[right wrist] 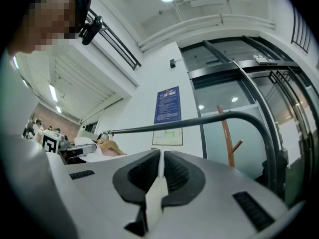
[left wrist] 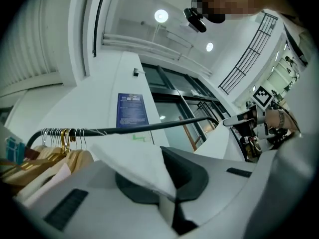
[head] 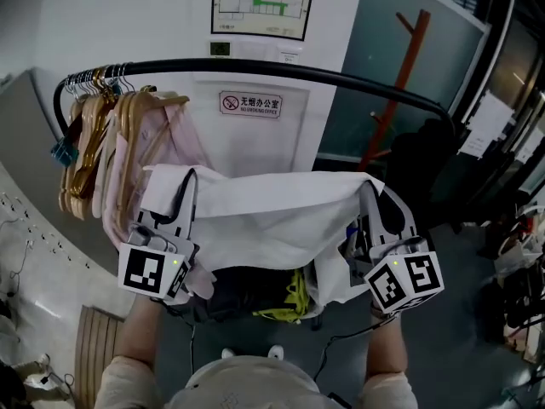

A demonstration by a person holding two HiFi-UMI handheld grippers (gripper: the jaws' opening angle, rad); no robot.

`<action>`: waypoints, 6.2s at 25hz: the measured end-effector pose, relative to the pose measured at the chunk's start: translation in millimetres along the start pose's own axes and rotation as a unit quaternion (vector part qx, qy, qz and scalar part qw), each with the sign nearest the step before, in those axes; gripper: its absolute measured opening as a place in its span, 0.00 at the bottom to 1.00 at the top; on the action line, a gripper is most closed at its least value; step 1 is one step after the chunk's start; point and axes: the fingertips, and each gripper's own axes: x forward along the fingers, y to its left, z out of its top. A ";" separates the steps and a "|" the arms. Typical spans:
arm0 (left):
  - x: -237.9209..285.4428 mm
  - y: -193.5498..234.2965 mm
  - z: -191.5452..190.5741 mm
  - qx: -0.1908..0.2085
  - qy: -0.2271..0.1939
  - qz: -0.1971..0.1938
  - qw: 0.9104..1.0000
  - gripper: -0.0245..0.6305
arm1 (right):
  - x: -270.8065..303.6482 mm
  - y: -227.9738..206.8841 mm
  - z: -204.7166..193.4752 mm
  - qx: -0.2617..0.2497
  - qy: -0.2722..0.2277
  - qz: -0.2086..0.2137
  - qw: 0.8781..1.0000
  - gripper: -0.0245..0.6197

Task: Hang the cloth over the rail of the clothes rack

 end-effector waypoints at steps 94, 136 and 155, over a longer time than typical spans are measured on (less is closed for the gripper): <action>345.4 101.9 70.4 0.398 0.170 0.000 0.902 0.06 | 286.0 -159.9 108.0 -0.315 0.199 0.147 0.916 0.18; 340.4 87.9 97.6 0.377 0.108 -0.051 0.918 0.06 | 343.1 29.0 128.8 -0.459 0.104 0.226 0.853 0.18; 339.5 76.9 89.9 0.354 0.141 -0.145 0.913 0.06 | 389.9 50.9 91.5 -0.383 0.155 0.322 0.852 0.13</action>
